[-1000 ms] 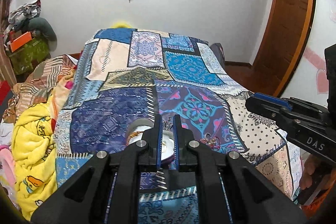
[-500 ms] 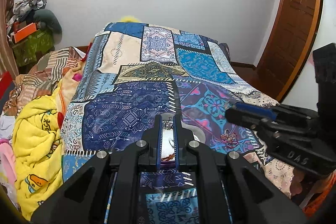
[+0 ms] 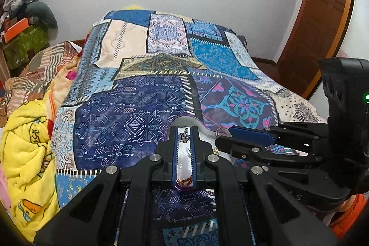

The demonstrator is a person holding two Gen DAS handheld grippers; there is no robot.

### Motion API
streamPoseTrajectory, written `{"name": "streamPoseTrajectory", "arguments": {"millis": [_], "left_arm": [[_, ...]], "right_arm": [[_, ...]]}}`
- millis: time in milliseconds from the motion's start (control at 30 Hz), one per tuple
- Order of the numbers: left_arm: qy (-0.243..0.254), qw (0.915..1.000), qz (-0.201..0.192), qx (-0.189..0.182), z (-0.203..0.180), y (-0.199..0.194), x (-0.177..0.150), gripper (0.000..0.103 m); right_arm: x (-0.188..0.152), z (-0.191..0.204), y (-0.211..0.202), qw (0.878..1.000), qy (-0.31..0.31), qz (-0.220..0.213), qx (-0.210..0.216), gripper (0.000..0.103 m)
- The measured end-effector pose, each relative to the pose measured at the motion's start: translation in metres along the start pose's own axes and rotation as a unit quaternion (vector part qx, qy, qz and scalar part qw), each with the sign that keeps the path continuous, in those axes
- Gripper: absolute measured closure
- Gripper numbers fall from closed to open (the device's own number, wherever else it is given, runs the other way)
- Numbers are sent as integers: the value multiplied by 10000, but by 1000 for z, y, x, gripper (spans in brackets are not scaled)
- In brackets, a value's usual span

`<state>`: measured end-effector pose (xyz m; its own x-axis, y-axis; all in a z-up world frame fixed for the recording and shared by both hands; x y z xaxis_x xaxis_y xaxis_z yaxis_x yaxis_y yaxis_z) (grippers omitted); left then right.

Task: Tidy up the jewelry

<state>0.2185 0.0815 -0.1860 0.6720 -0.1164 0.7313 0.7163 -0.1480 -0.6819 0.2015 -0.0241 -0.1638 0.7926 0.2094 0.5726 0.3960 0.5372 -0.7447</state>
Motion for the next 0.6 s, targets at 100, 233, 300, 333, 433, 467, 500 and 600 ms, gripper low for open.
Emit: {"name": "streamPoseTrajectory", "arguments": {"millis": [100, 233, 300, 333, 433, 467, 500, 600], "left_arm": [[-17, 9999, 51, -86, 3, 7, -2, 95], [-46, 9999, 65, -108, 8, 11, -3, 95], [-94, 9997, 73, -191, 9, 13, -3, 95], [-104, 9996, 77, -231, 9, 13, -3, 95], [-84, 9997, 67, -241, 9, 14, -3, 95], [-80, 9996, 68, -248, 8, 14, -3, 95], [-82, 9996, 66, -246, 8, 14, -3, 95], [-83, 9997, 70, -235, 8, 13, -2, 95]], "right_arm": [[1, 1, 8, 10000, -35, 87, 28, 84], [1, 4, 13, 9998, -146, 123, 34, 84], [1, 4, 16, 9997, -176, 143, 18, 84], [1, 3, 17, 9997, -175, 156, 19, 84], [0, 4, 19, 9997, -193, 180, 20, 84], [0, 4, 19, 9996, -214, 176, 6, 84], [0, 5, 20, 9996, -248, 166, -18, 84], [0, 7, 18, 9994, -326, 129, -49, 84]]}}
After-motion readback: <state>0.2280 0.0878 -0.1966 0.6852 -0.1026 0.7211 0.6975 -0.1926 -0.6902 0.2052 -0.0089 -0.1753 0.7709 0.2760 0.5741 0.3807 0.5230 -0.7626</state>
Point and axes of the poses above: each gripper's, at about its wrist camera, not at the fingertips, and y roughly the way its jaws point, z to its left, x to its top, the point moved 4 cm from there along y, roughly the way its jaws point, and after that the axes turned 12 degrees about y, right-handed, at the moved point
